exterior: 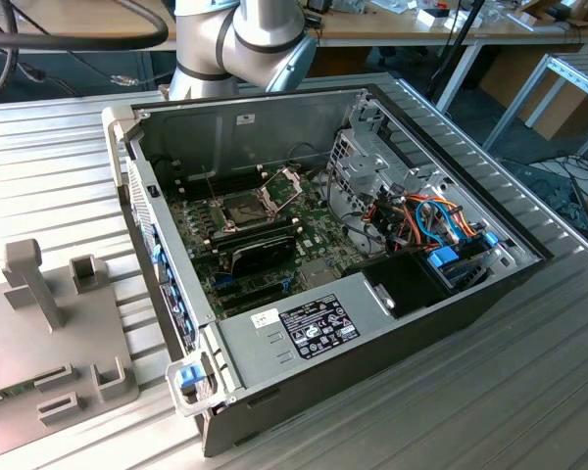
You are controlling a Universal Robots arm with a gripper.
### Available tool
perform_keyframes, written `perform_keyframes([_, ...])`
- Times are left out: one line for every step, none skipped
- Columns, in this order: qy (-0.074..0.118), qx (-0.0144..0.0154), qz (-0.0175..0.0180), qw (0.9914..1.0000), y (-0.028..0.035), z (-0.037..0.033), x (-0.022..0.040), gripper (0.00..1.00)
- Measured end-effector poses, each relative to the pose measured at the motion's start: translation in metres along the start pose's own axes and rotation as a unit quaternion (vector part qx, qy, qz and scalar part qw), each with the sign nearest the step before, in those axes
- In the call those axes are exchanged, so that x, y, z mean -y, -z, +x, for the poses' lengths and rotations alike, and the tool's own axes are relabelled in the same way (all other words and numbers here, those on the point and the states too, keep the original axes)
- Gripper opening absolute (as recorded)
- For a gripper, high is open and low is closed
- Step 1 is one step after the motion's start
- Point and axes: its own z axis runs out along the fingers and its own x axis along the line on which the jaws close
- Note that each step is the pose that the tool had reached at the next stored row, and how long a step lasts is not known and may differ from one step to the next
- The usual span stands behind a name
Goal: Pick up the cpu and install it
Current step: 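Pick up the cpu and move it towards the insertion slot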
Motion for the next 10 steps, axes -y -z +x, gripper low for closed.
perform_keyframes([0.000, 0.0000, 0.0000, 1.00000, -0.0029, -0.0001, 0.0001, 0.11])
perform_keyframes([0.000, 0.0000, 0.0000, 1.00000, -0.0062, -0.0001, 0.0002, 0.11])
perform_keyframes([0.000, 0.0000, 0.0000, 1.00000, -0.0083, -0.0002, 0.0003, 0.11])
perform_keyframes([0.000, 0.0000, 0.0000, 1.00000, -0.0099, -0.0002, 0.0003, 0.11])
perform_keyframes([0.000, 0.0000, 0.0000, 1.00000, -0.0131, -0.0002, 0.0004, 0.11])
perform_keyframes([0.000, 0.0000, 0.0000, 1.00000, -0.0155, -0.0003, 0.0005, 0.11])
perform_keyframes([0.000, 0.0000, 0.0000, 1.00000, -0.0167, -0.0003, 0.0006, 0.11])
perform_keyframes([0.000, -0.0001, 0.0000, 1.00000, -0.0174, -0.0003, 0.0006, 0.11])
perform_keyframes([0.000, -0.0001, 0.0001, 1.00000, -0.0173, -0.0003, 0.0006, 0.11])
perform_keyframes([0.000, -0.0001, 0.0002, 1.00000, -0.0174, -0.0003, 0.0006, 0.11])
